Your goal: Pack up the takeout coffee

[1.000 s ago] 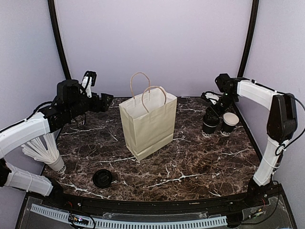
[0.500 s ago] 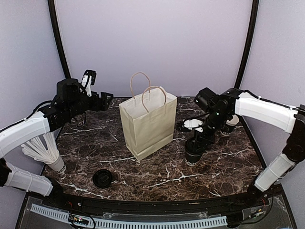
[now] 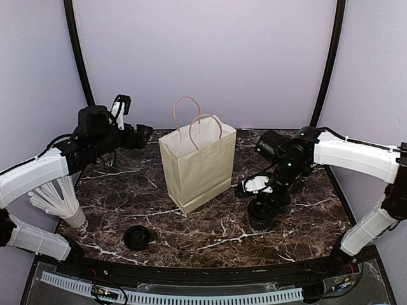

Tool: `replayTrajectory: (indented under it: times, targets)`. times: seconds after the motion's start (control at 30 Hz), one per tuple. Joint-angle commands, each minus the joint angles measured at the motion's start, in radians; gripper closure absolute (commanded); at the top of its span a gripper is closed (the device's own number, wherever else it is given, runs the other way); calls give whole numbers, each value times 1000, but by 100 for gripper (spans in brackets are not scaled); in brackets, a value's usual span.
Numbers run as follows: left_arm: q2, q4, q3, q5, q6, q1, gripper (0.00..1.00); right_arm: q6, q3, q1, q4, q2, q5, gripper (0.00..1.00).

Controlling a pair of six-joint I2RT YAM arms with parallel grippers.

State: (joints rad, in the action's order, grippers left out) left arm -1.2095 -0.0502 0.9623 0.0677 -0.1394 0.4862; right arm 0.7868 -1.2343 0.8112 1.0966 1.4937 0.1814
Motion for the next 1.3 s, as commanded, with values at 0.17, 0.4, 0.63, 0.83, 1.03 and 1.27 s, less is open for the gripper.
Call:
replayTrajectory:
  times: [0.17, 0.4, 0.63, 0.83, 1.03, 1.27]
  targets:
    - [-2, 18, 32, -19, -2, -8, 6, 52, 14, 7, -15, -53, 15, 8]
    - [-5, 23, 36, -21, 3, -8, 6, -17, 1, 1, 23, -94, 82, 5]
    - [-17, 31, 42, -21, 7, -9, 6, -199, 85, -84, -12, -159, 98, 8]
    - [-30, 40, 49, -18, 17, -15, 6, -285, 116, -154, -38, -201, 142, 1]
    - [-37, 45, 54, -11, 25, -29, 6, -275, 141, -156, -51, -200, 162, 1]
    - [-45, 72, 69, -23, 30, -38, 6, -300, 136, -155, -86, -133, 134, 8]
